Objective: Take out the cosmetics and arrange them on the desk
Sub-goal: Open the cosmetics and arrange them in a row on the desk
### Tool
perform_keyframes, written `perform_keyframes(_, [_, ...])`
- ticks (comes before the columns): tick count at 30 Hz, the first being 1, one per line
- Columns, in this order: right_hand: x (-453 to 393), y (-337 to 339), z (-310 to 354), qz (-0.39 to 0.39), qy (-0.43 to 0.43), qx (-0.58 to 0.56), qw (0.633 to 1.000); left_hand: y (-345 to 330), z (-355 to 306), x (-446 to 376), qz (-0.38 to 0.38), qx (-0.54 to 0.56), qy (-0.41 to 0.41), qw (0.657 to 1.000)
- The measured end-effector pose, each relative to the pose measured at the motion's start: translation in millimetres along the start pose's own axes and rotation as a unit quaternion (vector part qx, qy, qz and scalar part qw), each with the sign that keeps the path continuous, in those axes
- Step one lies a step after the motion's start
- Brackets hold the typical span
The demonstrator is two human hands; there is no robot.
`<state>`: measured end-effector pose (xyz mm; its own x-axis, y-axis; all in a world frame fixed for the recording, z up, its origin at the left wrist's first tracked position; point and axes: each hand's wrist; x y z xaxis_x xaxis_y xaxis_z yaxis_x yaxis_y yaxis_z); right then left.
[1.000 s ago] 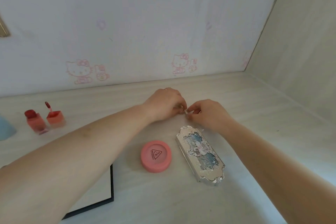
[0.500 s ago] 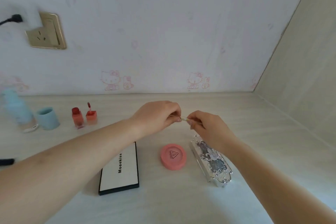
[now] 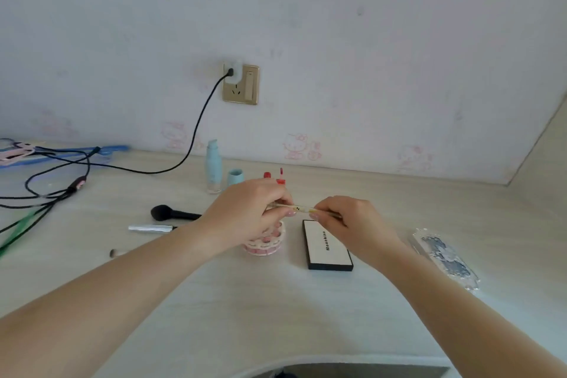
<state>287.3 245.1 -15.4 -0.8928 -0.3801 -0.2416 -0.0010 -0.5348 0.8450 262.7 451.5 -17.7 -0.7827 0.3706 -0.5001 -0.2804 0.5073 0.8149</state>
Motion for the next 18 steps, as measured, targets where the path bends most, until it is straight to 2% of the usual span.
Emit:
perform_keyframes(8, [-2, -37, 59, 0.041, 0.044, 0.014, 0.998, 35, 30, 63, -0.017, 0.007, 0.057, 0.998])
perform_keyframes(13, [-6, -41, 71, 0.068, 0.029, -0.044, 0.996, 46, 37, 81, -0.004, 0.051, 0.062, 0.997])
perform_keyframes(18, [-6, -45, 75, 0.063, 0.018, -0.071, 0.995, 49, 42, 92, -0.005, 0.035, 0.068, 0.997])
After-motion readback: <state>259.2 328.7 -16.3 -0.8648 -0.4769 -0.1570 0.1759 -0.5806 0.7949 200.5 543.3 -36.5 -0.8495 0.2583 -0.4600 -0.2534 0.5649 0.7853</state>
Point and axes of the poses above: each hand's wrist, its own x-axis away from the middle knuckle, its own y-axis out of the back of the hand, z = x × y, and after that the axes turned 6 degrees about -y, right-handed
